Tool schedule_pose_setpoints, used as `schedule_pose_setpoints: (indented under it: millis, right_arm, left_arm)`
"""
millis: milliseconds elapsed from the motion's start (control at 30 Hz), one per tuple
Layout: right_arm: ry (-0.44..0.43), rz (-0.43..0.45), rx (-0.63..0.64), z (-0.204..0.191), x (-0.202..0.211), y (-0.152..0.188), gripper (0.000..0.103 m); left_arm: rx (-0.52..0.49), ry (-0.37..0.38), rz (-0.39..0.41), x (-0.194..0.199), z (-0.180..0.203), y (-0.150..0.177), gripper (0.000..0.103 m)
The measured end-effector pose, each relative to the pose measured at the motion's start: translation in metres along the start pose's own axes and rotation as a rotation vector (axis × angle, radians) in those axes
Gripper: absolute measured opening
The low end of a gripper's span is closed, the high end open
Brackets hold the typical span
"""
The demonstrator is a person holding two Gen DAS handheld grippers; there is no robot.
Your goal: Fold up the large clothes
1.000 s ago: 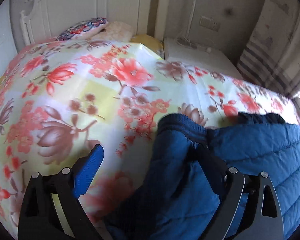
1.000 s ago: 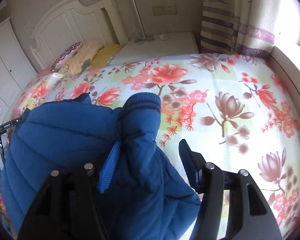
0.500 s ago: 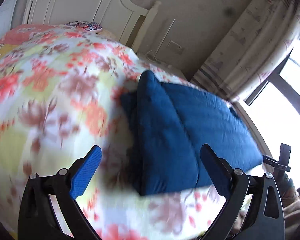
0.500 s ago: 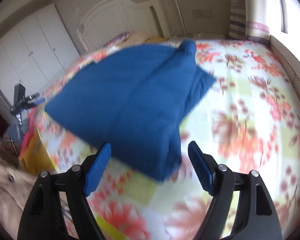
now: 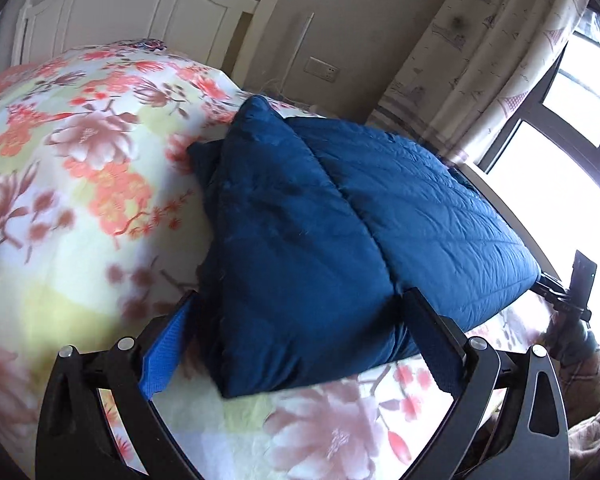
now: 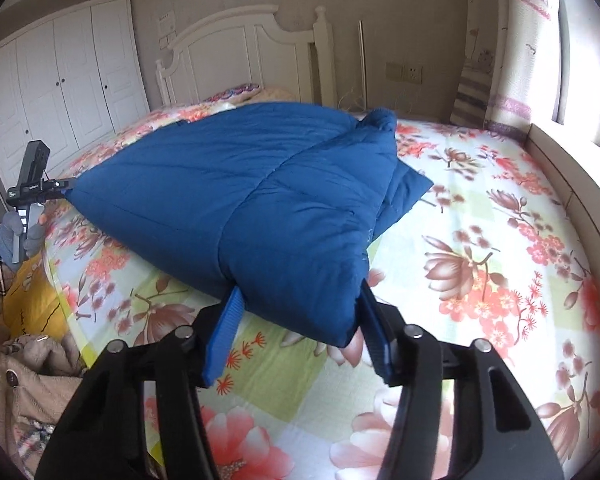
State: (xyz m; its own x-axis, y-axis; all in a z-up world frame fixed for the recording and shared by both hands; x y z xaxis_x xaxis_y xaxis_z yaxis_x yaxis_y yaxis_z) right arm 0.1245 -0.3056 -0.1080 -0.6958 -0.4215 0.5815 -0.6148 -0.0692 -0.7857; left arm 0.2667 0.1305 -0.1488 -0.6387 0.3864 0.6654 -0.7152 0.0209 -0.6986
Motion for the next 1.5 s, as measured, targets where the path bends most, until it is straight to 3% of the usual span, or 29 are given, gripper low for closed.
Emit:
schedule_pose_setpoints:
  millis: [33, 67, 100, 167, 267, 467, 667, 733, 767, 833, 867, 900, 933, 967, 1000, 1033, 1100, 1200, 1267, 1300, 1400, 1467, 1500]
  right_arm:
    - [-0.002, 0.012, 0.004, -0.001, 0.002, 0.000, 0.037]
    - [-0.005, 0.029, 0.005, -0.001, 0.005, 0.000, 0.028]
    - [-0.017, 0.042, -0.004, -0.001, 0.008, 0.001, 0.025]
    - [-0.036, 0.060, -0.030, 0.000, 0.013, 0.003, 0.019]
    - [-0.039, 0.059, -0.032, 0.000, 0.024, 0.008, 0.016]
    - [-0.099, 0.061, -0.119, -0.002, 0.067, 0.037, 0.016]
    - [-0.137, 0.015, -0.156, -0.025, 0.088, 0.073, 0.016]
    - [-0.146, 0.000, -0.170, -0.026, 0.096, 0.078, 0.021]
    - [-0.137, -0.017, -0.183, -0.024, 0.100, 0.080, 0.033]
    - [-0.069, -0.021, -0.183, -0.013, 0.115, 0.074, 0.046]
    - [-0.007, 0.029, -0.173, -0.006, 0.131, 0.063, 0.051]
    - [0.038, 0.090, -0.173, 0.000, 0.146, 0.047, 0.053]
    - [0.069, 0.127, -0.175, 0.005, 0.152, 0.033, 0.057]
    - [0.116, 0.156, -0.159, 0.006, 0.156, 0.012, 0.059]
    - [0.143, 0.165, -0.127, 0.002, 0.151, -0.008, 0.060]
    - [0.155, 0.163, -0.091, -0.004, 0.141, -0.029, 0.061]
    - [0.146, 0.126, -0.030, -0.021, 0.100, -0.073, 0.068]
    - [0.133, 0.029, 0.042, -0.044, 0.012, -0.132, 0.067]
    - [0.109, -0.055, 0.055, -0.053, -0.047, -0.159, 0.045]
    - [0.093, -0.101, 0.049, -0.057, -0.078, -0.168, 0.042]
    - [0.095, -0.221, 0.054, -0.065, -0.158, -0.175, 0.042]
    - [0.135, -0.317, 0.050, -0.050, -0.208, -0.155, 0.043]
    - [0.114, -0.334, 0.029, -0.042, -0.223, -0.142, 0.044]
  left_arm:
    - [0.010, 0.010, 0.001, -0.002, 0.001, -0.001, 0.091]
    - [0.033, 0.038, 0.002, -0.005, 0.001, -0.002, 0.077]
    - [0.055, 0.054, 0.004, -0.007, 0.002, -0.003, 0.067]
    - [0.070, 0.062, 0.021, -0.002, 0.006, -0.004, 0.055]
    - [0.130, 0.092, 0.029, 0.007, 0.006, -0.001, 0.035]
    - [0.082, 0.115, -0.034, 0.029, 0.032, 0.029, 0.035]
    - [0.074, 0.095, -0.036, 0.053, 0.034, 0.054, 0.035]
    - [0.070, 0.087, -0.039, 0.057, 0.035, 0.059, 0.035]
    - [0.069, 0.074, -0.039, 0.060, 0.036, 0.060, 0.035]
    - [0.060, 0.016, -0.032, 0.066, 0.035, 0.055, 0.039]
    - [0.051, -0.042, -0.012, 0.072, 0.033, 0.049, 0.050]
    - [0.043, -0.086, 0.020, 0.078, 0.033, 0.041, 0.074]
    - [0.037, -0.142, 0.095, 0.090, 0.034, 0.025, 0.090]
    - [0.034, -0.171, 0.167, 0.099, 0.037, 0.011, 0.099]
    - [0.015, -0.183, 0.236, 0.107, 0.045, -0.006, 0.099]
    - [-0.022, -0.190, 0.276, 0.109, 0.060, -0.027, 0.099]
    - [-0.080, -0.207, 0.263, 0.095, 0.089, -0.061, 0.099]
    - [-0.124, -0.218, 0.134, 0.038, 0.131, -0.105, 0.099]
    - [-0.164, -0.254, 0.020, -0.013, 0.156, -0.123, 0.099]
    - [-0.202, -0.279, -0.030, -0.042, 0.168, -0.131, 0.099]
    - [-0.221, -0.281, -0.128, -0.100, 0.188, -0.130, 0.099]
    - [-0.218, -0.289, -0.163, -0.142, 0.190, -0.121, 0.099]
    - [-0.244, -0.323, -0.193, -0.169, 0.188, -0.109, 0.099]
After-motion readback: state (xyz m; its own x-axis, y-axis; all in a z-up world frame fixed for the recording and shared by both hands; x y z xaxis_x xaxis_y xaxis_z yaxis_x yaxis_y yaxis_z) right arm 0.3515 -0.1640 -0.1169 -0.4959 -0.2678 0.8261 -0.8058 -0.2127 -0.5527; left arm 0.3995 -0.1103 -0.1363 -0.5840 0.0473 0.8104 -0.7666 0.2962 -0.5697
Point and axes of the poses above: each gripper's, at about its wrist camera, not at the fingertips, and x roughly against the way its jaws point, z to its right, y to its underside, the point moved 5 cm from there along -x, roughly the way its jaws point, and after that the axes turned 11 degrees about -y, right-handed, at the moved point
